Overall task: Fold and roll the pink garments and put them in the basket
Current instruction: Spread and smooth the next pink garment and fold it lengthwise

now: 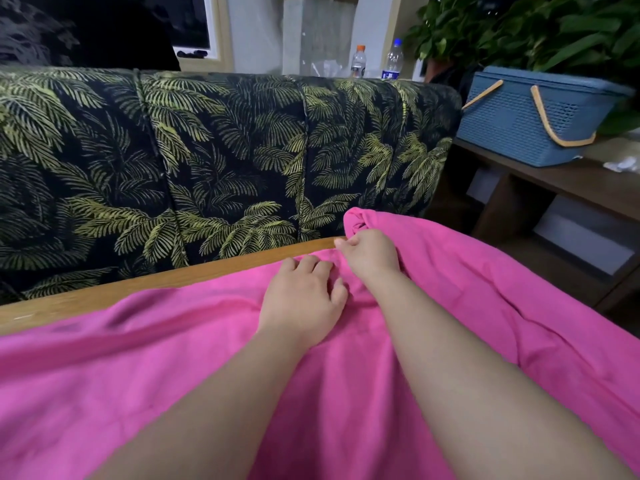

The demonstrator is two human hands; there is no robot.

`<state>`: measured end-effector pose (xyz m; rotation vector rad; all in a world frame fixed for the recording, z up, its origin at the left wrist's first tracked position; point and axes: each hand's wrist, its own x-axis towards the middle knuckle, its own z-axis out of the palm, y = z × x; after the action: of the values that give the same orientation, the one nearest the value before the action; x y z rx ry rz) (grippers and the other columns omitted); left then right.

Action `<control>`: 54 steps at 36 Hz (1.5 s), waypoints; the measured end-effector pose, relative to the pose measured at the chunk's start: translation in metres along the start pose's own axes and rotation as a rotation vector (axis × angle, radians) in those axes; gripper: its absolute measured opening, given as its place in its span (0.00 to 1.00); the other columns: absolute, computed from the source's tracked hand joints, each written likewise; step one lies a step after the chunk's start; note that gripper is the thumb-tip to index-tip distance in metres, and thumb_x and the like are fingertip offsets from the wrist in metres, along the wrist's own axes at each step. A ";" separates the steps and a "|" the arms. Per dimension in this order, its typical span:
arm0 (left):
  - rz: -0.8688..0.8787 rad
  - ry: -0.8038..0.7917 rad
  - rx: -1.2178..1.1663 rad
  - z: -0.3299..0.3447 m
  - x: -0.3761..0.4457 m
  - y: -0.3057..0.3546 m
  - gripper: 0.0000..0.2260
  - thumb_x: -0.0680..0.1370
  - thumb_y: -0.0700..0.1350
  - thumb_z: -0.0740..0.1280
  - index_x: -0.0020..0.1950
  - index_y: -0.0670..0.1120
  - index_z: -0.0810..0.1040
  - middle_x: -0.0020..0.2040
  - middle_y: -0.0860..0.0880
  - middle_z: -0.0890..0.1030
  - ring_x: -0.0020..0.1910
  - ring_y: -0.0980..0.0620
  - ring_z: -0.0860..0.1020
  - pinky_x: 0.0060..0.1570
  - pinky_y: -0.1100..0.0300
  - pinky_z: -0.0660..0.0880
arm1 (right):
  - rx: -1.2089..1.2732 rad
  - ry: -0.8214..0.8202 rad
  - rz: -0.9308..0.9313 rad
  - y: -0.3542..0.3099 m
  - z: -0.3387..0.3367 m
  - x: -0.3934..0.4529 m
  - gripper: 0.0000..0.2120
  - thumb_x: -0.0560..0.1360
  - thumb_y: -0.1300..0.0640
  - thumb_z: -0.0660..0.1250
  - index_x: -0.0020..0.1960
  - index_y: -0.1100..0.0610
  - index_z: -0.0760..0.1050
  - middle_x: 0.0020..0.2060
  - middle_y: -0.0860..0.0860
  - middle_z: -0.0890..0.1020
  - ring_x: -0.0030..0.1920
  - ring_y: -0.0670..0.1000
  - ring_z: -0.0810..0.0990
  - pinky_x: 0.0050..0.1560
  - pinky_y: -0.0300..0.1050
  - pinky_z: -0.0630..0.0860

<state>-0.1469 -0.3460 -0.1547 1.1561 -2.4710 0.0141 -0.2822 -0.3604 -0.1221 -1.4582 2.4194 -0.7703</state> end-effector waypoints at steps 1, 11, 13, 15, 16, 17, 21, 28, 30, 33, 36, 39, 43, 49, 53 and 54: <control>0.008 -0.010 0.010 0.001 0.000 -0.001 0.28 0.75 0.55 0.45 0.55 0.44 0.80 0.54 0.45 0.82 0.54 0.45 0.77 0.57 0.51 0.68 | 0.014 -0.015 0.001 0.000 -0.006 -0.002 0.23 0.80 0.48 0.61 0.28 0.54 0.67 0.32 0.54 0.76 0.38 0.56 0.73 0.37 0.43 0.62; 0.023 -0.056 0.042 0.002 0.002 -0.001 0.35 0.73 0.56 0.36 0.66 0.50 0.75 0.63 0.47 0.78 0.63 0.48 0.73 0.60 0.53 0.62 | 0.530 -0.247 0.111 0.039 -0.040 -0.071 0.11 0.77 0.44 0.63 0.44 0.51 0.71 0.31 0.44 0.70 0.28 0.43 0.66 0.30 0.40 0.61; 0.019 -0.069 0.034 0.001 0.002 0.000 0.35 0.72 0.57 0.36 0.66 0.51 0.75 0.64 0.48 0.77 0.64 0.49 0.72 0.61 0.54 0.61 | 0.514 -0.248 0.114 0.046 -0.047 -0.093 0.12 0.76 0.48 0.67 0.55 0.53 0.73 0.33 0.45 0.73 0.29 0.43 0.70 0.32 0.38 0.65; 0.008 -0.089 0.028 0.004 0.003 -0.003 0.35 0.72 0.57 0.36 0.66 0.51 0.75 0.64 0.48 0.77 0.65 0.48 0.72 0.61 0.54 0.61 | 0.439 -0.222 0.099 0.052 -0.055 -0.115 0.17 0.74 0.50 0.70 0.60 0.52 0.70 0.35 0.46 0.77 0.32 0.44 0.74 0.37 0.40 0.69; -0.003 -0.105 0.031 0.006 0.004 -0.005 0.34 0.73 0.57 0.37 0.66 0.52 0.75 0.64 0.49 0.77 0.64 0.48 0.72 0.62 0.53 0.62 | 0.378 -0.212 0.089 0.054 -0.059 -0.127 0.19 0.74 0.50 0.71 0.61 0.52 0.69 0.38 0.47 0.79 0.35 0.45 0.76 0.39 0.41 0.70; -0.015 -0.121 0.036 0.010 0.006 -0.007 0.33 0.73 0.58 0.37 0.66 0.53 0.75 0.65 0.50 0.77 0.64 0.47 0.72 0.62 0.52 0.63 | 0.303 -0.210 0.079 0.057 -0.063 -0.137 0.21 0.73 0.49 0.71 0.62 0.52 0.68 0.40 0.48 0.80 0.38 0.46 0.77 0.40 0.41 0.70; -0.036 -0.167 0.063 0.020 0.011 -0.014 0.31 0.75 0.58 0.38 0.66 0.56 0.74 0.64 0.53 0.77 0.63 0.47 0.72 0.58 0.49 0.67 | 0.156 -0.247 0.014 0.064 -0.069 -0.172 0.26 0.71 0.48 0.72 0.65 0.49 0.66 0.47 0.51 0.81 0.46 0.49 0.80 0.44 0.42 0.75; -0.054 -0.147 0.024 0.022 0.011 -0.015 0.30 0.75 0.58 0.39 0.66 0.56 0.74 0.64 0.52 0.76 0.63 0.47 0.72 0.58 0.49 0.69 | 0.275 -0.207 -0.007 0.071 -0.067 -0.208 0.37 0.71 0.52 0.72 0.71 0.37 0.54 0.60 0.51 0.78 0.58 0.48 0.79 0.62 0.48 0.74; -0.057 -0.144 0.009 0.022 0.011 -0.015 0.30 0.74 0.59 0.39 0.66 0.56 0.74 0.65 0.52 0.76 0.64 0.47 0.72 0.59 0.50 0.68 | 0.244 -0.227 -0.020 0.070 -0.070 -0.216 0.36 0.75 0.54 0.70 0.74 0.40 0.53 0.62 0.47 0.76 0.60 0.47 0.77 0.63 0.40 0.71; -0.049 -0.127 0.012 0.018 0.010 -0.013 0.32 0.73 0.59 0.38 0.67 0.55 0.73 0.66 0.51 0.75 0.65 0.47 0.71 0.60 0.51 0.66 | 0.151 -0.288 -0.037 0.069 -0.080 -0.226 0.33 0.77 0.53 0.68 0.75 0.42 0.53 0.53 0.40 0.73 0.57 0.42 0.76 0.53 0.29 0.67; -0.025 -0.126 0.031 0.007 0.008 -0.007 0.37 0.70 0.58 0.35 0.69 0.51 0.71 0.69 0.49 0.73 0.68 0.48 0.69 0.61 0.54 0.60 | 0.034 -0.357 0.006 0.075 -0.097 -0.232 0.32 0.77 0.49 0.67 0.74 0.44 0.54 0.55 0.46 0.76 0.58 0.43 0.76 0.51 0.28 0.67; 0.004 -0.147 0.063 0.002 0.007 -0.006 0.39 0.69 0.59 0.33 0.70 0.51 0.70 0.70 0.49 0.72 0.70 0.50 0.66 0.61 0.54 0.58 | -0.039 -0.404 0.025 0.082 -0.112 -0.235 0.28 0.75 0.46 0.68 0.71 0.44 0.61 0.38 0.42 0.71 0.40 0.36 0.75 0.39 0.28 0.67; 0.029 -0.196 0.105 0.003 0.006 -0.008 0.40 0.69 0.60 0.31 0.73 0.51 0.66 0.73 0.49 0.69 0.72 0.50 0.63 0.63 0.54 0.57 | -0.065 -0.351 -0.045 0.087 -0.111 -0.232 0.17 0.72 0.45 0.72 0.57 0.47 0.74 0.32 0.45 0.73 0.34 0.39 0.73 0.34 0.33 0.66; -0.002 -0.233 0.118 0.014 0.006 -0.017 0.35 0.73 0.61 0.36 0.75 0.50 0.61 0.75 0.49 0.65 0.71 0.46 0.64 0.66 0.49 0.60 | 0.162 -0.242 -0.114 0.065 -0.102 -0.211 0.16 0.81 0.56 0.58 0.37 0.51 0.76 0.48 0.47 0.79 0.49 0.40 0.75 0.50 0.27 0.67; -0.025 -0.207 0.090 0.010 0.004 -0.014 0.38 0.69 0.58 0.35 0.75 0.47 0.62 0.75 0.46 0.64 0.71 0.46 0.64 0.66 0.52 0.59 | 0.133 -0.173 -0.074 0.057 -0.079 -0.173 0.12 0.77 0.65 0.58 0.53 0.56 0.78 0.49 0.49 0.81 0.51 0.48 0.78 0.53 0.39 0.69; -0.035 -0.192 0.068 0.008 0.004 -0.014 0.39 0.68 0.58 0.36 0.75 0.47 0.63 0.75 0.45 0.64 0.71 0.46 0.63 0.67 0.53 0.58 | 0.141 -0.160 -0.065 0.053 -0.075 -0.163 0.14 0.77 0.66 0.57 0.57 0.56 0.75 0.52 0.50 0.81 0.53 0.49 0.78 0.53 0.38 0.69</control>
<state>-0.1418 -0.3596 -0.1628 1.2834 -2.6349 -0.0247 -0.2759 -0.1747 -0.1015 -1.4889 2.1648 -0.7876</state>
